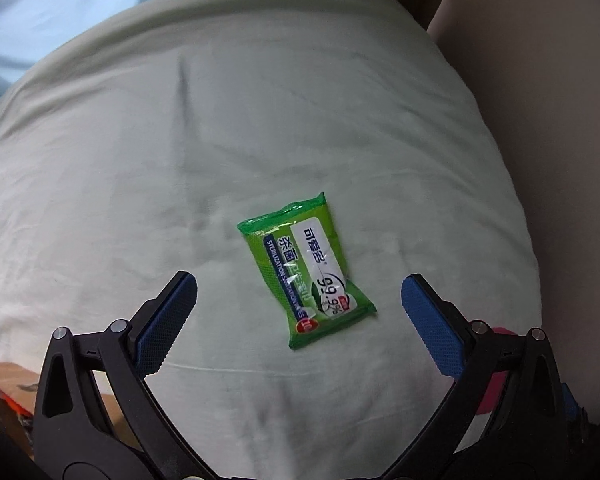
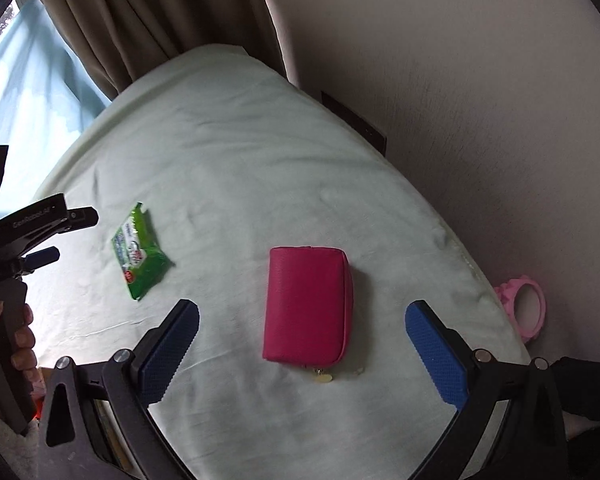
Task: Organize soft objects
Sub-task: 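Grasp the green wipes pack with the left tool while the right tool grasps the pink pouch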
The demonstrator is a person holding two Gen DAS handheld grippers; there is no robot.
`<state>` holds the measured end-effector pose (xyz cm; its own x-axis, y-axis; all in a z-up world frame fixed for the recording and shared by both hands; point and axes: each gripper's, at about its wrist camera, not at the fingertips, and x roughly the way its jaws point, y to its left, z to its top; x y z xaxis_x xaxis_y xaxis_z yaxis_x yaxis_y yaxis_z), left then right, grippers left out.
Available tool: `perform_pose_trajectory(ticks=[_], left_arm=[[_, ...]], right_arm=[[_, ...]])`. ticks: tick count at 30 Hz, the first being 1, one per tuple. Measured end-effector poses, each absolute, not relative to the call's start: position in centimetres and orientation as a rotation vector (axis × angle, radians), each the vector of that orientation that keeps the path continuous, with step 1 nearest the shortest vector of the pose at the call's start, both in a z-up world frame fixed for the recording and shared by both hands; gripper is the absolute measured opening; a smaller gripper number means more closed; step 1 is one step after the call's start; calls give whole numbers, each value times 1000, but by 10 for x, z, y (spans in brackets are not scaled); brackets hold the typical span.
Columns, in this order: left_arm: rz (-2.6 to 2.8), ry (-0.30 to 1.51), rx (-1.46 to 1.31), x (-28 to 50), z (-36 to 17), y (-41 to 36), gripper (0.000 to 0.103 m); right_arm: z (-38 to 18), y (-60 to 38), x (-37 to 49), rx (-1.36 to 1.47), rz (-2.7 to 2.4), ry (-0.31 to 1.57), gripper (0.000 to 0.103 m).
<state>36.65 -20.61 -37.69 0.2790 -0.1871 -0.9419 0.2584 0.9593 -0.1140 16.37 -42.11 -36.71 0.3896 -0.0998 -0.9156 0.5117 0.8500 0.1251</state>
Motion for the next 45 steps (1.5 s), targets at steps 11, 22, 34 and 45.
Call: perform_pose_trajectory(ticks=[11, 22, 34, 45], left_arm=[[-260, 1319, 51, 397, -458, -225, 90], [-226, 1327, 76, 394, -476, -232, 56], [-275, 1303, 127, 383, -455, -243, 44], [-374, 1207, 161, 341, -369, -233, 44]], right_arm=[[-431, -434, 183, 463, -444, 1192, 103], [-462, -432, 197, 452, -475, 1282, 71], [-440, -439, 184, 488, -476, 1275, 46], [-371, -435, 175, 474, -459, 1180, 43]])
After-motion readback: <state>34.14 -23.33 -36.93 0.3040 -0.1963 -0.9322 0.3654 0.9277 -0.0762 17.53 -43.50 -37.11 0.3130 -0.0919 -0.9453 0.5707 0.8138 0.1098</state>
